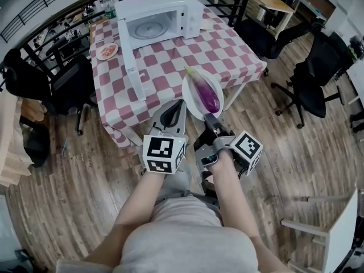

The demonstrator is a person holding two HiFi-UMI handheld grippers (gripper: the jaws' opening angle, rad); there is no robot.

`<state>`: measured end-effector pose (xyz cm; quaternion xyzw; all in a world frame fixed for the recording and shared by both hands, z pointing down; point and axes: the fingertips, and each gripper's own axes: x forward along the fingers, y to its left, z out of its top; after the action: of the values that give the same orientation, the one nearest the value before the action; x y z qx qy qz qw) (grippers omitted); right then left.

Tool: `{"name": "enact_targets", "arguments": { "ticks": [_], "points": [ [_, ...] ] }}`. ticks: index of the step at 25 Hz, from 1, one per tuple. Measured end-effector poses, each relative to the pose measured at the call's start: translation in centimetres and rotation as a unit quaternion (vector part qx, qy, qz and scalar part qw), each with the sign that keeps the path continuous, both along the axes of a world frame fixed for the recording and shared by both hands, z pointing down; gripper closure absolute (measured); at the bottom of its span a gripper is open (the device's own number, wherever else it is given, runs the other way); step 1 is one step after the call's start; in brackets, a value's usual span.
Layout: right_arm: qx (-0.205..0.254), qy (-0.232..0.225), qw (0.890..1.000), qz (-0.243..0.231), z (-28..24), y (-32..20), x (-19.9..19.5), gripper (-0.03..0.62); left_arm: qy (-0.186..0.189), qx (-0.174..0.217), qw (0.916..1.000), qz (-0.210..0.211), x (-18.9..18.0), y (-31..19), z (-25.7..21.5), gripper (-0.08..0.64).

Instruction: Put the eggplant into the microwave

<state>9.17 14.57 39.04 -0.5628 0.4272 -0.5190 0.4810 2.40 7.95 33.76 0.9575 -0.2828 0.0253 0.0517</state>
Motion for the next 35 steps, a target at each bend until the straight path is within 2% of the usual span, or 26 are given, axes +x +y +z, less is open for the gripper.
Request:
{"name": "enact_targets", "arguments": {
  "ticks": [21,35],
  "points": [
    [-0.02,0.013,0.999,-0.035,2.0,-12.9,6.6,0.552,0.007,-0.024,0.9992,-0.031,6.9,-12.8,2.5,0.555],
    [-0.024,0.016,0.996,-0.083,2.4,-24.5,9.3,0.552,0.008,-0.028,0.9959,-0.086,9.1,-24.0,3.0,0.555]
  ]
}}
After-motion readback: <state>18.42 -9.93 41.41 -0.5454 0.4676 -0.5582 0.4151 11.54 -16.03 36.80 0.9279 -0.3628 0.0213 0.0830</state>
